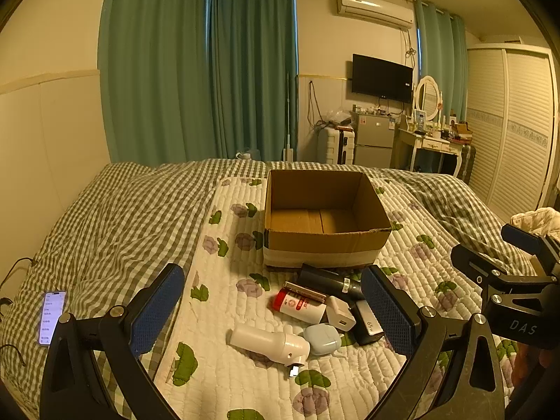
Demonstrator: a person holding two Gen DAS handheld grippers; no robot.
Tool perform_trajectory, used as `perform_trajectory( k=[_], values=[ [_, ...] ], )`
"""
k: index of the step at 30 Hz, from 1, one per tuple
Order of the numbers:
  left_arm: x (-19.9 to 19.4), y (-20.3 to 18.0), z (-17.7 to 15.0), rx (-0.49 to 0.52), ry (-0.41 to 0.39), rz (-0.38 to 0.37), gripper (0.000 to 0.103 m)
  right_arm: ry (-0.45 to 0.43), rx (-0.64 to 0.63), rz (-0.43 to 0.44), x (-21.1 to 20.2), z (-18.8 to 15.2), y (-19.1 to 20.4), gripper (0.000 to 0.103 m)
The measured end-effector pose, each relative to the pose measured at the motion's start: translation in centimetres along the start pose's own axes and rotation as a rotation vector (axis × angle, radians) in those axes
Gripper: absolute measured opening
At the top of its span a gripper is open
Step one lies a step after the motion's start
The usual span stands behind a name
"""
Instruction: Organize rigid objects
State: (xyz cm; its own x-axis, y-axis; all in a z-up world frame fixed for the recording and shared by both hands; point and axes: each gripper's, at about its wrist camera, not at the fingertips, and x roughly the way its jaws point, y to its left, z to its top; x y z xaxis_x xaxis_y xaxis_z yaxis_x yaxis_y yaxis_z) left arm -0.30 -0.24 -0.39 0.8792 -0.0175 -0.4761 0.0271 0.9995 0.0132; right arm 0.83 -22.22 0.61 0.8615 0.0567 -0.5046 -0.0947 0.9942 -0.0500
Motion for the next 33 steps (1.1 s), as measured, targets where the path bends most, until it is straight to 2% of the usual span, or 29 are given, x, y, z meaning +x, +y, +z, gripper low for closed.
perform_trajectory(
  k=[33],
  values=[
    [0.24,-0.01,-0.55,-0.001,0.015,-0.001,0.103,0.009,0.000,-0.012,0.15,-0.48,0.01,0.103]
  ],
)
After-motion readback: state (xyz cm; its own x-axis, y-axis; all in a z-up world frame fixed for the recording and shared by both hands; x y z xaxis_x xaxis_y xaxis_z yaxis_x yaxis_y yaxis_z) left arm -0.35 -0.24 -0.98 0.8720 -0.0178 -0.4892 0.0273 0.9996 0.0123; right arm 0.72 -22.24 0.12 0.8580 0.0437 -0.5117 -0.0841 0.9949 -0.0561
